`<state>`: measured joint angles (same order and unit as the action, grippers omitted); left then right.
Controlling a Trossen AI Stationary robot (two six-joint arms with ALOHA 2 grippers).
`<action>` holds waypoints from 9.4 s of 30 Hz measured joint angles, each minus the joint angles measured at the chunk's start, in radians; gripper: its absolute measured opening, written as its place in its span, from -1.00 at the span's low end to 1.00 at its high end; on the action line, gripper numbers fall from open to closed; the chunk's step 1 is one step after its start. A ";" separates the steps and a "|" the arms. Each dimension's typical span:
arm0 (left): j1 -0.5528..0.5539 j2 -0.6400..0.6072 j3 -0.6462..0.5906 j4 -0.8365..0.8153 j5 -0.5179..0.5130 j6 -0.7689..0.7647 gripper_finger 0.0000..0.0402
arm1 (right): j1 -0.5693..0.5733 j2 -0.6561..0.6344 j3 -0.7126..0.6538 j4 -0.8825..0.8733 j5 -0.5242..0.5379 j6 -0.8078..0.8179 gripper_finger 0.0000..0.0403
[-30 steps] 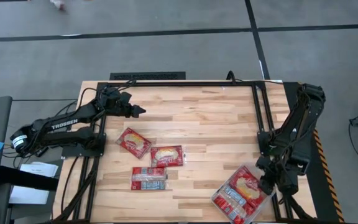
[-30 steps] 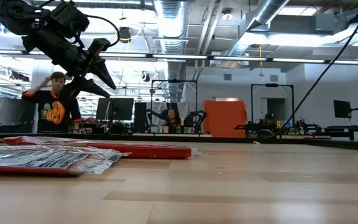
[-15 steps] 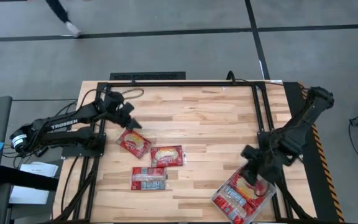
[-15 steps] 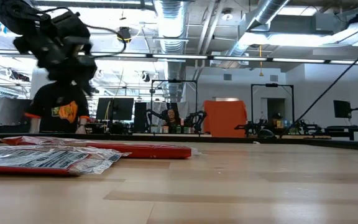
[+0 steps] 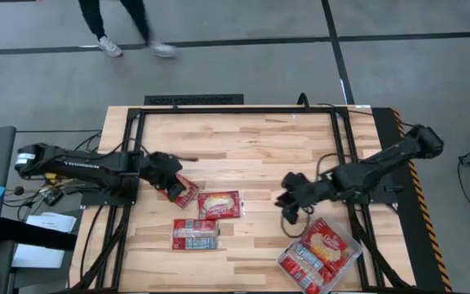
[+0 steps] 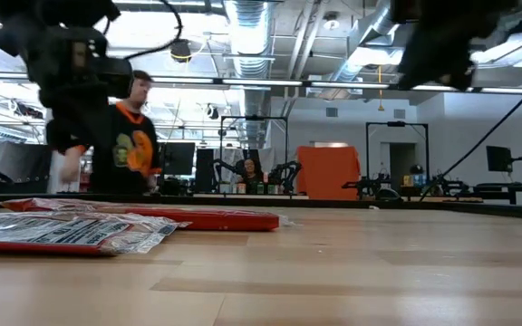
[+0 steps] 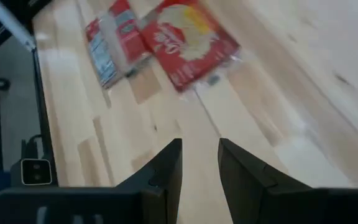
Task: Sort popcorn bags into baskets
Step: Put the red popcorn bag into the transparent bin
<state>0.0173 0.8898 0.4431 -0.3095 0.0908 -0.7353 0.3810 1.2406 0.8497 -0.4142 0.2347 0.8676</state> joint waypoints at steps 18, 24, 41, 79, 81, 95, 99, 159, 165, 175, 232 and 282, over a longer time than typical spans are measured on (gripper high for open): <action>-0.691 0.064 0.059 0.027 -0.331 -0.399 -1.00 | -0.073 0.472 0.001 0.660 -0.290 -0.108 -0.41; -0.804 0.268 0.088 0.019 -0.379 -0.502 -1.00 | -0.062 0.535 -0.001 0.685 -0.292 -0.056 -0.41; -0.720 0.772 0.194 0.352 -0.284 -0.412 -1.00 | -0.037 0.547 0.089 0.647 -0.280 0.014 -0.41; -0.419 0.882 0.518 0.187 -0.339 0.047 -1.00 | -0.116 0.433 0.270 0.004 -0.178 -0.202 -0.41; -0.434 0.908 0.518 0.190 -0.357 0.020 -1.00 | -0.115 0.440 0.268 -0.001 -0.180 -0.197 -0.37; -0.445 1.037 0.527 0.281 -0.377 -0.081 -1.00 | -0.112 0.556 0.268 0.055 -0.186 -0.055 0.26; -0.447 1.046 0.526 0.278 -0.377 -0.087 -1.00 | -0.107 0.600 0.268 0.056 -0.187 -0.033 0.27; -0.405 0.790 0.519 0.242 -0.353 -0.028 -1.00 | -0.147 0.497 0.269 0.035 -0.372 -0.002 -0.98; -0.408 0.583 0.521 0.138 -0.419 -0.028 -1.00 | -0.105 0.353 0.268 -0.082 -0.360 0.060 -0.99; -0.400 0.369 0.522 -0.071 -0.656 0.008 -1.00 | 0.282 0.110 0.268 -0.333 -0.119 0.554 -0.99; -0.295 0.368 0.523 -0.087 -0.559 0.038 -0.94 | 0.485 0.219 0.267 -0.322 -0.209 0.487 -0.12; -0.128 0.912 0.517 0.165 -0.298 0.237 -1.00 | -0.651 0.398 0.267 -0.046 -0.524 -0.555 0.05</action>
<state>-0.1108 1.8016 0.9599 -0.1447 -0.2075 -0.4981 -0.2703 1.6388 1.1171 -0.4600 -0.2891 0.3130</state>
